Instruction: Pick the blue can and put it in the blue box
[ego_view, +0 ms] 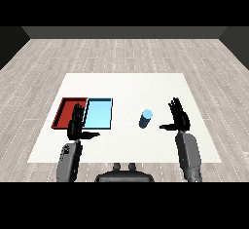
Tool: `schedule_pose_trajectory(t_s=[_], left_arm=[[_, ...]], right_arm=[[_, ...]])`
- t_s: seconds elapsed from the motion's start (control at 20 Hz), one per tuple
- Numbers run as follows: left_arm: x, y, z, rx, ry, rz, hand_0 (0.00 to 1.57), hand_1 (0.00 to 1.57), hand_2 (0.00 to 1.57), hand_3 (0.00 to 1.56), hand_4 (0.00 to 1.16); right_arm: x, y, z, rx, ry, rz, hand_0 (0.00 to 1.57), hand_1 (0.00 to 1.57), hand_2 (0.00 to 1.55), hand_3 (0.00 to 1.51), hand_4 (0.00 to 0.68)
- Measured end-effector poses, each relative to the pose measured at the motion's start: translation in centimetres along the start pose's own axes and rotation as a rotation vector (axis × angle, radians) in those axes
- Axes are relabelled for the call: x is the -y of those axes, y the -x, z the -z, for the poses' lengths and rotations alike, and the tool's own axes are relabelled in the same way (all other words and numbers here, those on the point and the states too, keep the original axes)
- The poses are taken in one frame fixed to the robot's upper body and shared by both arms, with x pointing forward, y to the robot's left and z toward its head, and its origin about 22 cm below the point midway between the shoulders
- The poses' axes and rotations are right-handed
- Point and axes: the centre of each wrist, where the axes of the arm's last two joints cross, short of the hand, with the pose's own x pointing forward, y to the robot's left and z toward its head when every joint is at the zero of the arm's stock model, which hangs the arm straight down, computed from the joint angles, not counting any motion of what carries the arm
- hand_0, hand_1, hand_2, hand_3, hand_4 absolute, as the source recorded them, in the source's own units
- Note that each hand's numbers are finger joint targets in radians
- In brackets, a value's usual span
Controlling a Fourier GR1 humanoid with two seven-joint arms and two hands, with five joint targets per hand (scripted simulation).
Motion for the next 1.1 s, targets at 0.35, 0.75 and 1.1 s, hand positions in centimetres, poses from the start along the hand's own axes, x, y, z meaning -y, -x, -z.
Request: schedule_pose_trajectory(t_s=[0.35,0.75,1.1], left_arm=[[0.3,-0.2,-0.1,0.008,-0.01,-0.005,0.0,0.0,0.0,0.0,0.0],[0.2,-0.4,-0.3,0.027,-0.015,-0.017,0.0,0.0,0.0,0.0,0.0],[0.0,-0.6,-1.0,0.03,-0.026,-0.023,0.0,0.0,0.0,0.0,0.0]], right_arm=[[-1.1,1.9,0.5,-0.053,0.018,0.023,0.0,0.0,0.0,0.0,0.0],[-2.7,4.0,0.8,-0.106,0.047,0.054,0.0,0.0,0.0,0.0,0.0],[-2.9,5.7,0.3,-0.136,0.043,0.074,0.0,0.0,0.0,0.0,0.0]])
